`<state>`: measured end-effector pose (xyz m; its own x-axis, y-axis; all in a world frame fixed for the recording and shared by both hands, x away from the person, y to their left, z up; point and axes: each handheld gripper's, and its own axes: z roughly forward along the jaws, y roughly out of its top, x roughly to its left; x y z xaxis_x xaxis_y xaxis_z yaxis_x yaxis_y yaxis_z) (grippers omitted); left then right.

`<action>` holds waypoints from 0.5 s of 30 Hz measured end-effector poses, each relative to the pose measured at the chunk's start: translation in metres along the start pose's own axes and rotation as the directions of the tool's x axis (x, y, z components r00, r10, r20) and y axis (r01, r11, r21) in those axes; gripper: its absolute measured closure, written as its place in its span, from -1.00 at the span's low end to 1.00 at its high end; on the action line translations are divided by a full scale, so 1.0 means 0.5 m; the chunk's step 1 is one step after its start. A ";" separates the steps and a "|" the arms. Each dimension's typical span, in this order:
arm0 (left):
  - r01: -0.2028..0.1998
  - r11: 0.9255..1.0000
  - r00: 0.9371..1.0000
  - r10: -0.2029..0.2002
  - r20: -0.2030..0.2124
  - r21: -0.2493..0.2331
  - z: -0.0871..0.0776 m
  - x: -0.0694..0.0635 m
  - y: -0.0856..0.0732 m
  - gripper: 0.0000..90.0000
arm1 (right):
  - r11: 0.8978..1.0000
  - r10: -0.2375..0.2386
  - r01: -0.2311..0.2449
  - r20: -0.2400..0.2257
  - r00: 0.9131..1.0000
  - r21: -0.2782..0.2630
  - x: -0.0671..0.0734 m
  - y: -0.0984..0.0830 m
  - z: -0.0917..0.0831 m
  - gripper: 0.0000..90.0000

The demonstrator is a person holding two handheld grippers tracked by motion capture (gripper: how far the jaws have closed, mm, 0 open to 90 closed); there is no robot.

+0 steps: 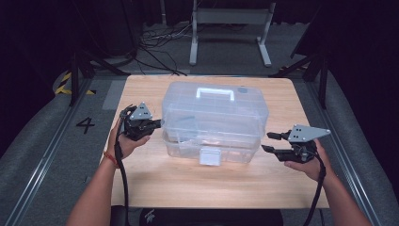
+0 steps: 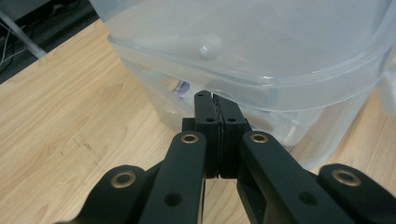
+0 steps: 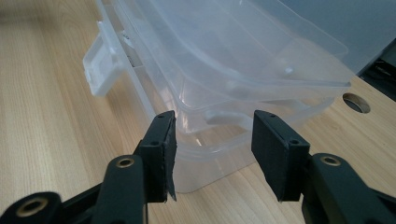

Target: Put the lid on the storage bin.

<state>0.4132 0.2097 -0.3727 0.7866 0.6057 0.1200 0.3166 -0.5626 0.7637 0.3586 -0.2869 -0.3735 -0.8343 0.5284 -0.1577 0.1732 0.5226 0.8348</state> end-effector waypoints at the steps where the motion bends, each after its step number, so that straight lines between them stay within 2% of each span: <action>1: 0.004 1.000 1.000 -0.004 0.001 0.007 0.000 -0.002 -0.004 0.99 | 1.000 0.001 -0.001 0.001 1.000 0.000 0.000 0.000 0.000 0.12; 3: 0.004 1.000 1.000 -0.004 -0.007 0.021 -0.001 -0.003 -0.013 0.99 | 1.000 0.002 -0.002 0.004 1.000 0.004 0.000 -0.002 0.000 0.11; 5: 0.027 1.000 1.000 -0.027 0.015 -0.010 -0.007 0.000 -0.021 0.99 | 1.000 0.001 -0.001 0.009 1.000 0.011 0.000 -0.003 -0.002 0.11; 6: 0.030 0.999 1.000 -0.030 0.008 -0.014 -0.010 0.000 -0.023 0.99 | 1.000 -0.001 0.001 0.010 1.000 0.010 -0.001 -0.004 -0.003 0.11; 15: 0.005 1.000 1.000 -0.005 -0.021 0.022 -0.024 -0.016 -0.044 0.92 | 0.999 -0.007 0.006 0.032 0.999 0.038 -0.004 -0.021 -0.012 0.07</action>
<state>0.3935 0.2239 -0.3829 0.7736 0.6202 0.1298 0.3322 -0.5714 0.7504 0.3554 -0.2976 -0.3789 -0.8181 0.5461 -0.1802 0.1885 0.5507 0.8131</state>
